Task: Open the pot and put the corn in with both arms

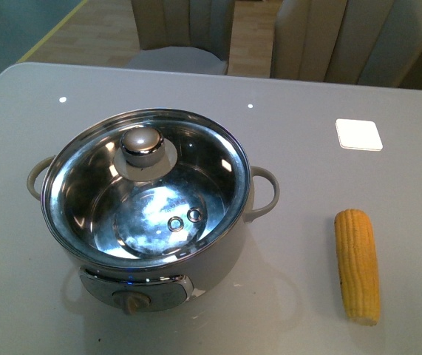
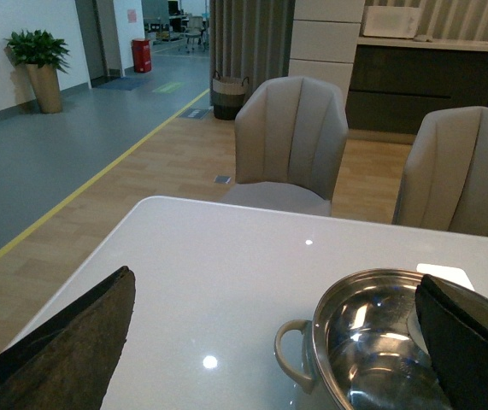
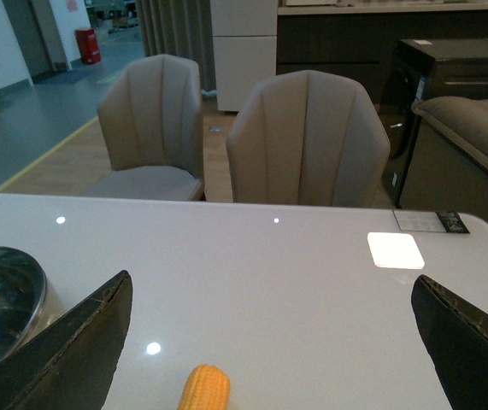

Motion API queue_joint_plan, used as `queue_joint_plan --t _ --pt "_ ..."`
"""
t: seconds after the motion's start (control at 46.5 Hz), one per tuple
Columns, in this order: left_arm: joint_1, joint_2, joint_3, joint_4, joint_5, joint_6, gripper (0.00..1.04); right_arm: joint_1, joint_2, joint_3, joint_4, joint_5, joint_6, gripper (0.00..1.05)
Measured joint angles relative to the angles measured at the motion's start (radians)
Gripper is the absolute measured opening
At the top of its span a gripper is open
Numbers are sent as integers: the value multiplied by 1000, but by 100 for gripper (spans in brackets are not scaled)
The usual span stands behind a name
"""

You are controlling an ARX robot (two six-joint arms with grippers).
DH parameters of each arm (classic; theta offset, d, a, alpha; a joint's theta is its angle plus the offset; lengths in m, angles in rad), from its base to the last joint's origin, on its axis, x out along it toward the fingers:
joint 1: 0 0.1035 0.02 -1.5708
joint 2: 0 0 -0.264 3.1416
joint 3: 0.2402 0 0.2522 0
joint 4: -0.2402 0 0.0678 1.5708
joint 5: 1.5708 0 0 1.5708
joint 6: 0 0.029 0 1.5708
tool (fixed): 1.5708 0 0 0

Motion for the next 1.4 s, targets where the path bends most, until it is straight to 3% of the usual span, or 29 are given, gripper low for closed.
queue_joint_plan --t 0.838,0.859,0.902,0.988,1.117,1.396 --pt "0 0 0 0 0 0 98 0 0 0 0 0 0 96" --pt "2 3 2 -6 6 -1 98 0 0 0 0 0 0 96" --pt "9 100 74 -193 79 -39 98 0 0 0 0 0 0 96" --pt "-15 211 110 -259 77 -72 98 0 0 0 0 -1 0 96" --pt "-99 359 151 -132 20 -96 98 0 0 0 0 0 0 96" --pt "-312 978 278 405 -104 -101 98 0 0 0 0 0 0 96"
